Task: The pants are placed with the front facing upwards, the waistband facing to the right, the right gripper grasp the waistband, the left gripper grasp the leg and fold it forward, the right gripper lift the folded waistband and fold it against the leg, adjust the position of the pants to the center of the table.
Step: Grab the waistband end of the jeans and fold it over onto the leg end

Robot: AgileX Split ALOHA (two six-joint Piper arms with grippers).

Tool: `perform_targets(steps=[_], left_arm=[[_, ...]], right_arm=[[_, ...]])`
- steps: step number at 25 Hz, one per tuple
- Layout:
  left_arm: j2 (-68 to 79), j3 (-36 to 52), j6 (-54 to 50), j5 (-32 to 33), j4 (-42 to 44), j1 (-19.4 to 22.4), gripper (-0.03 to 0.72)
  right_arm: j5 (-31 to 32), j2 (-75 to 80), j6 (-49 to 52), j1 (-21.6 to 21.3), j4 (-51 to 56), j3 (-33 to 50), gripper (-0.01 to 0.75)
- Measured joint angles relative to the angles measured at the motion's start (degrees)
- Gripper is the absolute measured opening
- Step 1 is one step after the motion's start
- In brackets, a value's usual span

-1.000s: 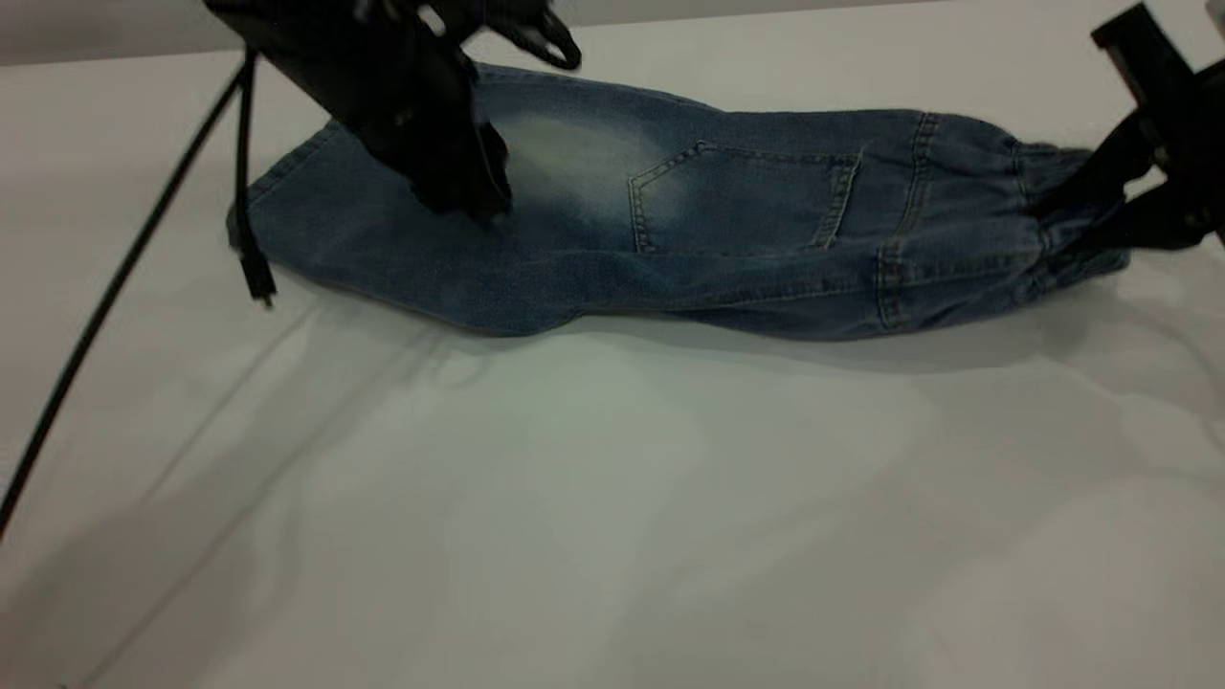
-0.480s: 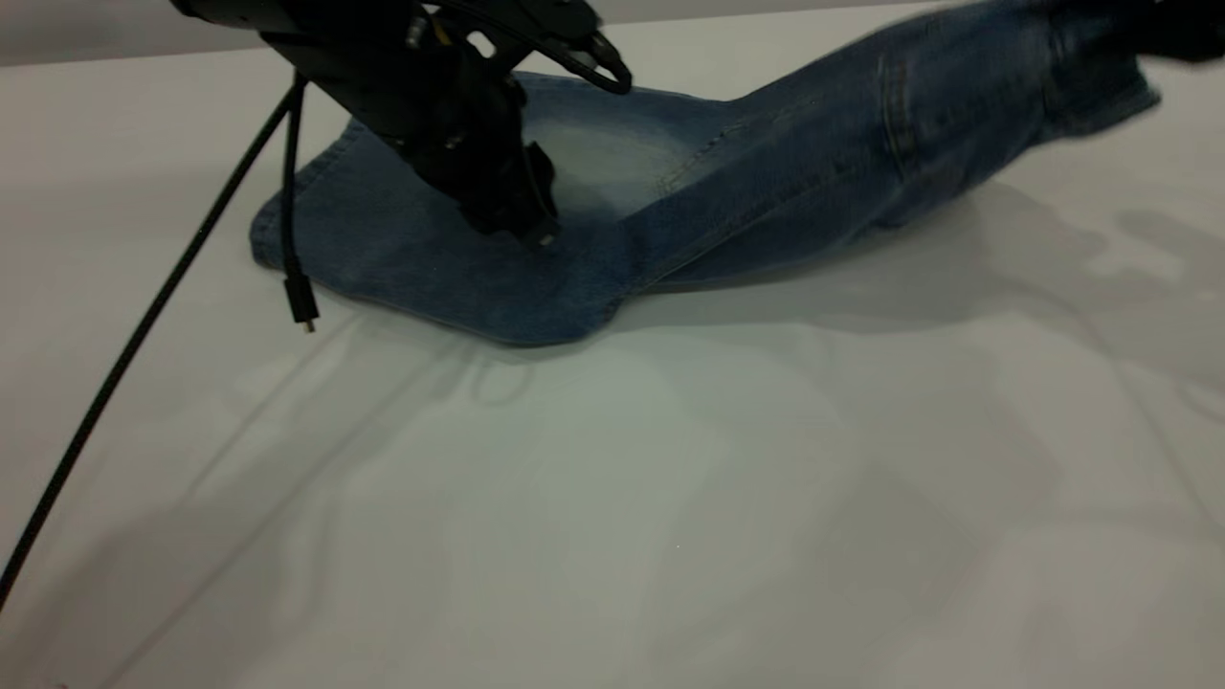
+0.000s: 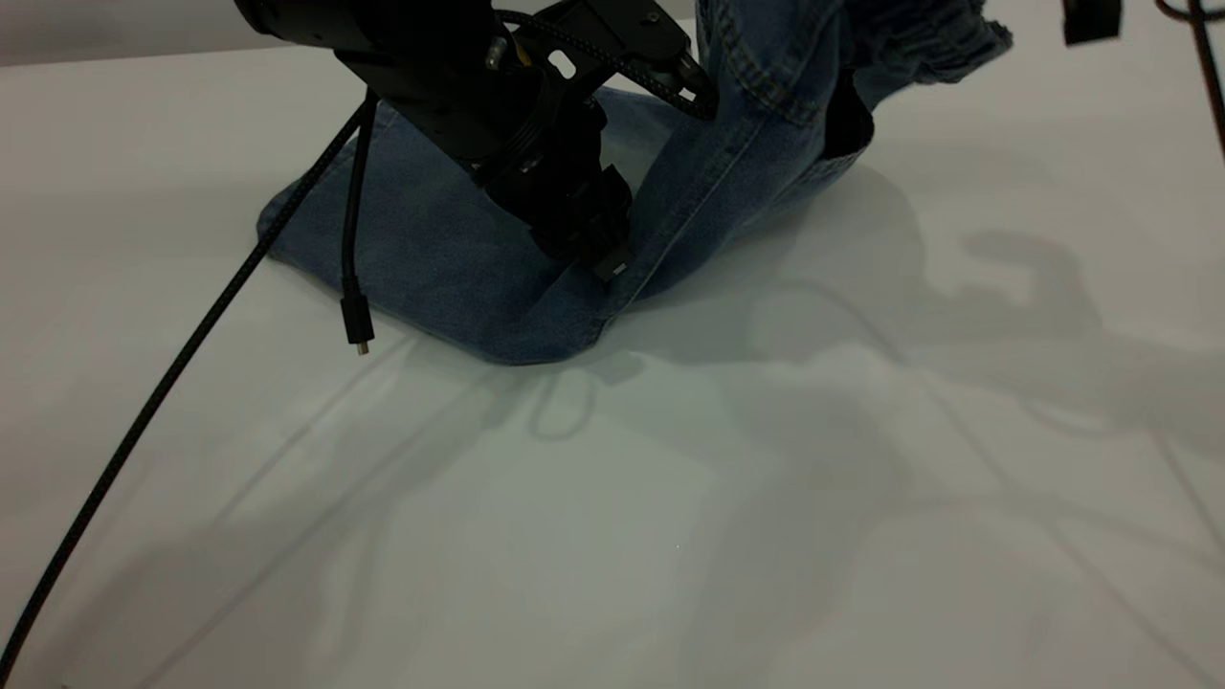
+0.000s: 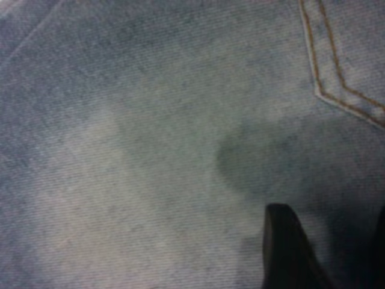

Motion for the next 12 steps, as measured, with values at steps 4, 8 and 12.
perform_targets(steps=[4, 8, 12], left_arm=[[0.0, 0.0, 0.0, -0.05, 0.04, 0.05, 0.334], [-0.21, 0.0, 0.0, -0.38, 0.04, 0.12, 0.334], [-1.72, 0.0, 0.0, 0.15, 0.07, 1.49, 0.334]], right_arm=[[1.03, 0.05, 0.89, -0.06, 0.0, -2.33, 0.073], [2.93, 0.05, 0.89, -0.26, -0.12, -4.09, 0.073], [2.55, 0.05, 0.89, -0.26, -0.46, -4.14, 0.073]])
